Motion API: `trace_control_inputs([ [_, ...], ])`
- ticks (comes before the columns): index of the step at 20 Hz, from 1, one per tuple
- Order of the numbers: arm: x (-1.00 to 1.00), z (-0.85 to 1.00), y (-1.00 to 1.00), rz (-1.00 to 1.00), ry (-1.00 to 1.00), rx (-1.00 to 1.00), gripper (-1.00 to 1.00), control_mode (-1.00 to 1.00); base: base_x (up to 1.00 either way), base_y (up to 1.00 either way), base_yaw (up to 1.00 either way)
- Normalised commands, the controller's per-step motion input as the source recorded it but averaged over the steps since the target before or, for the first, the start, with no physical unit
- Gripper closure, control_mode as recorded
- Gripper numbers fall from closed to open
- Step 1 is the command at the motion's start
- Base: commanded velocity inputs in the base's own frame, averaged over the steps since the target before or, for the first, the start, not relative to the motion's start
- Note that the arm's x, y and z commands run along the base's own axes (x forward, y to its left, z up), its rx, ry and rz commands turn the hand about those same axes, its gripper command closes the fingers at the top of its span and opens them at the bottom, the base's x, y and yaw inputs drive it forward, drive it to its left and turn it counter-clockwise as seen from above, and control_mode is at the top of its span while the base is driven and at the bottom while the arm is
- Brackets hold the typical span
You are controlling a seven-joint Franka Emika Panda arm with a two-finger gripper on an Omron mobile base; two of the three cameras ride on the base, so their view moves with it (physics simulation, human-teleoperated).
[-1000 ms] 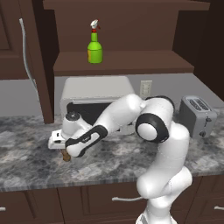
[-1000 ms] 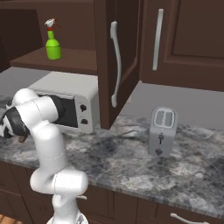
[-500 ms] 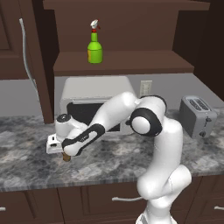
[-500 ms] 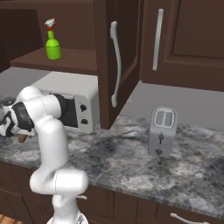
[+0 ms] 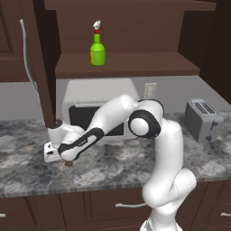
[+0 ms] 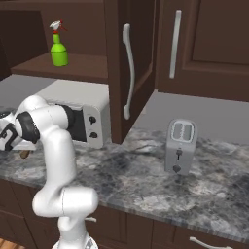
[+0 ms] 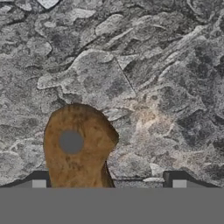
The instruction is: Move the cutting board and knife to the sink. Then move spray from the cabinet to the counter.
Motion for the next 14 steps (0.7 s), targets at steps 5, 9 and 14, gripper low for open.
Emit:
trace_control_inputs([
  [5,-0.04,-0.45,-0.03,0.00,-0.01,-0.02,-1.00,-1.00,0.00,0.00,0.00],
  [9,-0.39,-0.73,-0.43,0.00,-0.10,0.07,-1.00,-1.00,0.00,0.00,0.00],
  [14,-0.30,-0.48,-0.39,0.00,-0.10,0.12,1.00,-1.00,0.00,0.00,0.00],
])
